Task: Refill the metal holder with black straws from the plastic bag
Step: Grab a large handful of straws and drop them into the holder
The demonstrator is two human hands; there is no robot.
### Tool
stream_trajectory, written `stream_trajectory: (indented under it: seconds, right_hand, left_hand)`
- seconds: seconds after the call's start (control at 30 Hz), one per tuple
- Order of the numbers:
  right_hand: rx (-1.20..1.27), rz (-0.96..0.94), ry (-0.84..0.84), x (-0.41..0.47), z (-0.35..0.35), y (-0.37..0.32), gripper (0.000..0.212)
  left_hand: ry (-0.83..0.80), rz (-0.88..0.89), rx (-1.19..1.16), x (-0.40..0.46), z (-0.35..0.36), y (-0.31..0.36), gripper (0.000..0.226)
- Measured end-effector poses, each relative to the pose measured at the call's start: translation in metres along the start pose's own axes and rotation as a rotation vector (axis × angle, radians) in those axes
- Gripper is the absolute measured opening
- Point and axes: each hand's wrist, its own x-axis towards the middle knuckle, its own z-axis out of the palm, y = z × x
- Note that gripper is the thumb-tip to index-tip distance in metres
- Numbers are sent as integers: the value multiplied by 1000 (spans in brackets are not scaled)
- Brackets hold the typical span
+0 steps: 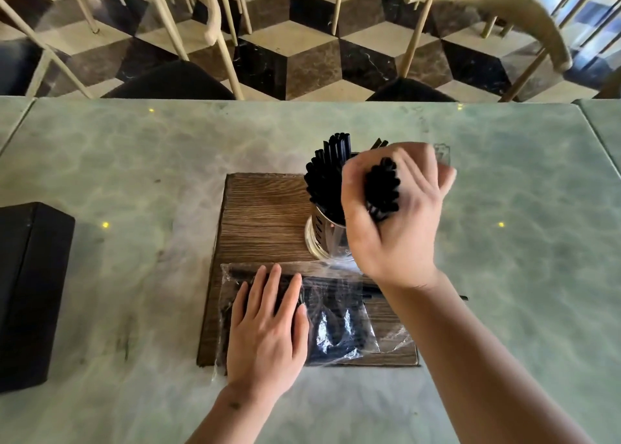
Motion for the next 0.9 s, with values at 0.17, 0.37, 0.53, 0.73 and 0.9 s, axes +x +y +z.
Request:
stream_trajectory:
  seconds: [0.17,0.37,0.53,0.73,0.9]
  right_hand:
    - [-189,52,-97,-9,1,5,43]
    - [-209,97,-322,-11,-10,11,56]
    - [-42,-133,-246,-4,-20,4,58]
    - [-279,-234,-421,-11,-20,-14,47]
    - [-95,-201,-292,-21,-42,-10,47]
  left_hand:
    - [2,-2,3,0,-2,0,50]
    - [11,-9,-6,-1,-4,1,49]
    - [9,-10,-5,0,-4,1,49]
    - [33,-5,-5,-1,-3,1,49]
    - [19,-11,-2,1,-4,2,51]
